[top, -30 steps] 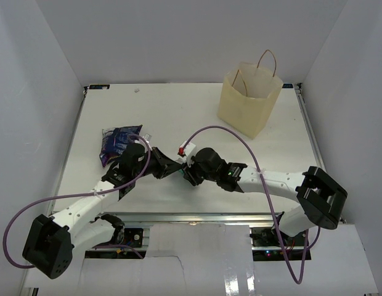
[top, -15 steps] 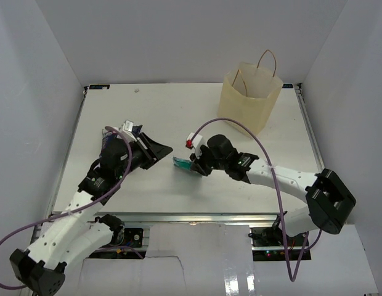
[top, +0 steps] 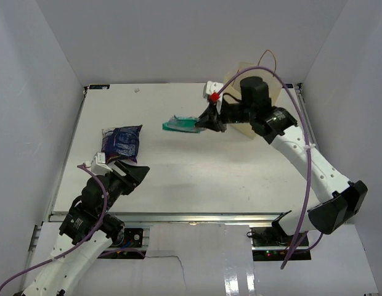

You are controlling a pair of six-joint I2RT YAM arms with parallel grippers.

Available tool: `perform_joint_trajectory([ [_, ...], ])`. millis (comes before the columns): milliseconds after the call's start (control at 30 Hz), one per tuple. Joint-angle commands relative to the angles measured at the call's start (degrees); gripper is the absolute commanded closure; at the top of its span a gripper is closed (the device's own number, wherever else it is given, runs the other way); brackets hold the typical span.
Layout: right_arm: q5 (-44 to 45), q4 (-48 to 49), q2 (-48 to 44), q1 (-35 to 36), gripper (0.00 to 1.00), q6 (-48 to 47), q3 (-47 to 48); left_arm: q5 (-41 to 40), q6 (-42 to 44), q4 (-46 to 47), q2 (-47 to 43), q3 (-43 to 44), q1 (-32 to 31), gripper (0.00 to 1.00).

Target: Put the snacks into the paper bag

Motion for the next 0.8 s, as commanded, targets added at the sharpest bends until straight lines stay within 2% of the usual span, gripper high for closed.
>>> perform_joint_trajectory([
  [0, -4.1, -1.5, -0.8, -5.8, 0.92, -0.9, 11.2, -4.7, -2.2, -4.1, -2.0, -0.8, -0.2, 0.20],
  [67, -3.9, -1.4, 0.4, -8.6, 0.92, 0.7, 17.9, -5.6, -2.4, -4.9, -2.5, -1.0, -0.2, 0.16],
  [200, -3.5, 0.6, 3.4, -19.0, 0.92, 6.2, 26.5, -6.3, -2.9, -5.3, -2.1, -1.3, -0.1, 0.09],
  [300, -2.6, 4.9, 5.3, -26.4, 0.92, 12.2, 28.4, -6.8, -2.9, -5.3, -1.7, -1.7, -0.2, 0.02],
  [500, -2.2, 9.2, 8.1, -37.3, 0.92, 18.6, 27.2, -8.8, -4.8, -5.5, -1.7, -2.0, -0.2, 0.02],
  [767, 0.1, 11.3, 10.7, -39.4, 0.92, 16.8, 17.4, -10.9, -8.4, -6.3, 0.1, -2.2, -0.2, 0.02],
])
